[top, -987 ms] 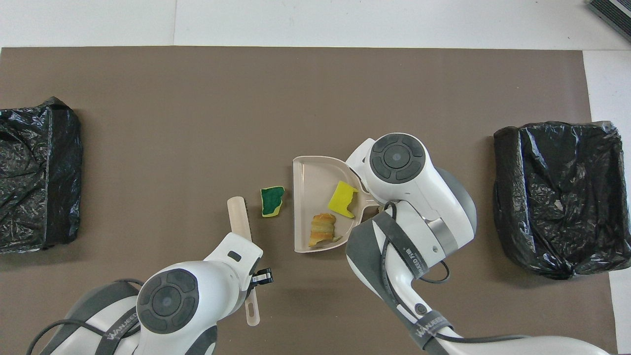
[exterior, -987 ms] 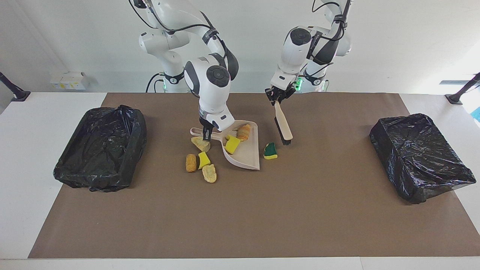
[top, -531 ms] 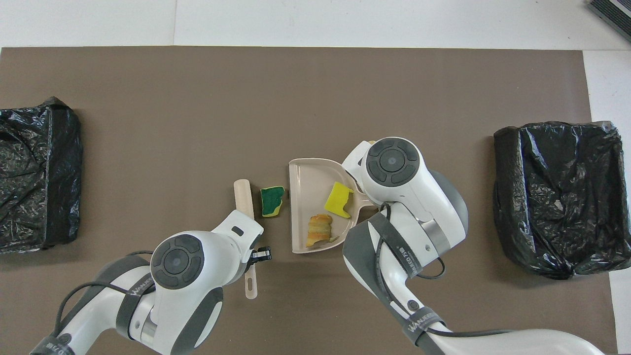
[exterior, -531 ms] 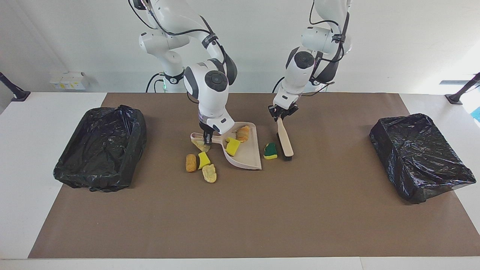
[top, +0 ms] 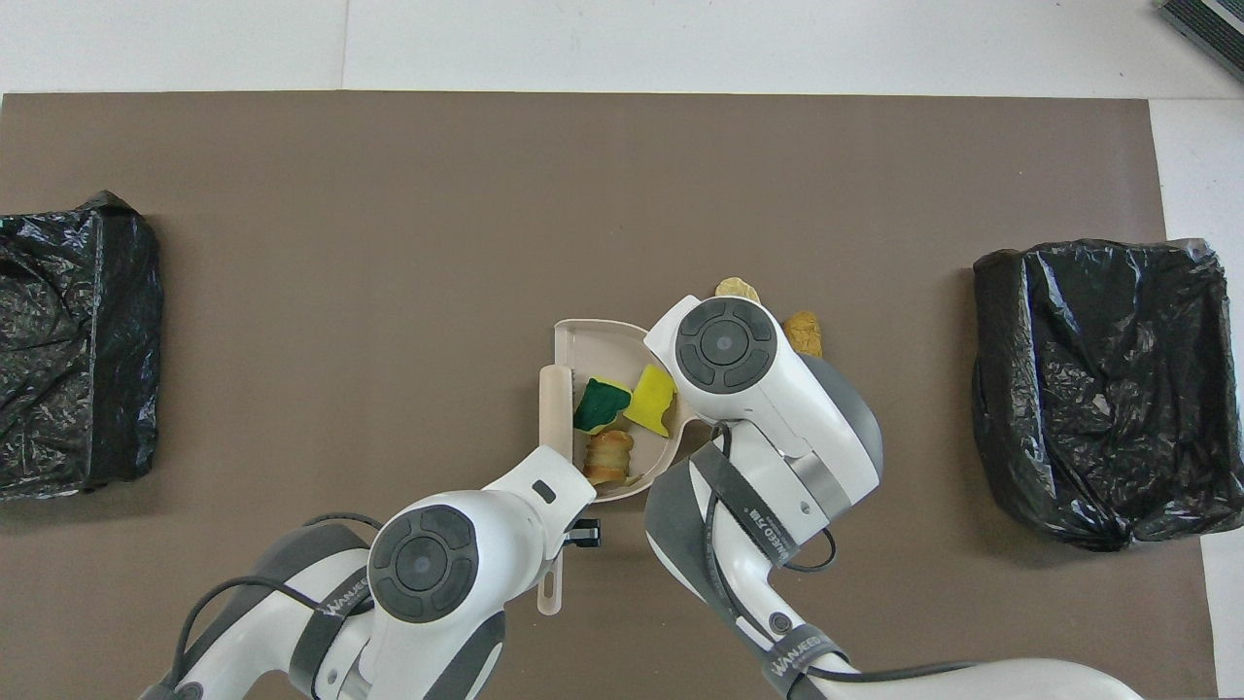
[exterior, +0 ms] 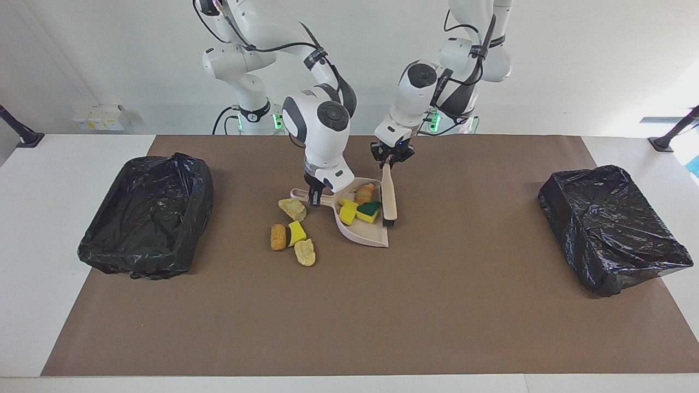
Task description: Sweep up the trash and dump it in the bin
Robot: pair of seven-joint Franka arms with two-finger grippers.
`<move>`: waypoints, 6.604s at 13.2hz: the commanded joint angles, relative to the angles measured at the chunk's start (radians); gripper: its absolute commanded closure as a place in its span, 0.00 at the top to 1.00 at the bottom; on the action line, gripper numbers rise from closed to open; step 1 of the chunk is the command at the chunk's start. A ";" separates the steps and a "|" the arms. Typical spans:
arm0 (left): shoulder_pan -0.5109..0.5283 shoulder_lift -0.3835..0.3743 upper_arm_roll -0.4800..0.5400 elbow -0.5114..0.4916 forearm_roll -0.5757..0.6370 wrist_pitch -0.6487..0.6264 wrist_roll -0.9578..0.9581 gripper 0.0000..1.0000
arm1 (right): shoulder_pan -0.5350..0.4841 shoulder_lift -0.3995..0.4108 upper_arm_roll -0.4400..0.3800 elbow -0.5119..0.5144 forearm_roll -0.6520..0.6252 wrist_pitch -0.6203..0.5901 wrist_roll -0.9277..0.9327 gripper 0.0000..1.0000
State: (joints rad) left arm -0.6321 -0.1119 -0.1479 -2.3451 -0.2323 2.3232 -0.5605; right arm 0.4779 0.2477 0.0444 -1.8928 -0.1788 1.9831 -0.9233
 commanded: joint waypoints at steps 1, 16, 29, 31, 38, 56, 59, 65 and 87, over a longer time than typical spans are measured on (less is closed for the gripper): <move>-0.023 0.031 0.011 0.084 -0.015 -0.004 -0.002 0.00 | -0.007 -0.007 0.005 -0.006 0.012 0.002 0.012 0.00; 0.180 -0.029 0.021 0.113 0.030 -0.280 -0.116 0.00 | -0.033 -0.022 0.005 -0.003 0.021 -0.003 0.032 0.00; -0.170 -0.238 -0.047 -0.288 0.030 0.033 -0.444 0.00 | -0.523 -0.214 -0.004 0.070 0.143 -0.107 -0.305 0.00; -0.198 -0.230 -0.047 -0.315 0.030 0.079 -0.461 0.00 | -0.646 -0.209 -0.006 0.083 0.166 -0.109 -0.408 0.00; 0.046 -0.163 -0.039 -0.094 0.030 -0.126 -0.219 1.00 | -1.002 -0.209 -0.020 0.149 0.102 -0.170 -0.733 0.00; 0.726 0.047 -0.035 0.650 0.131 -0.764 0.619 1.00 | -0.958 -0.208 -0.021 0.057 -0.499 0.054 -0.789 0.00; 0.729 0.095 -0.030 0.769 0.146 -0.864 0.614 1.00 | -0.932 -0.211 -0.020 0.058 -0.553 0.051 -0.790 0.00; 0.724 0.135 -0.024 0.837 0.182 -0.892 0.617 1.00 | -0.929 -0.240 -0.014 0.090 -0.597 0.013 -0.868 0.00; 0.597 0.103 0.140 0.799 0.203 -0.826 0.654 1.00 | -0.508 -0.102 0.450 0.207 0.097 -0.348 1.189 0.00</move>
State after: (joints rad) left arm -0.0207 0.0070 -0.0224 -1.5209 -0.0527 1.4653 0.0797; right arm -0.1100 0.0659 0.4996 -1.7092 -0.1005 1.5832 0.0990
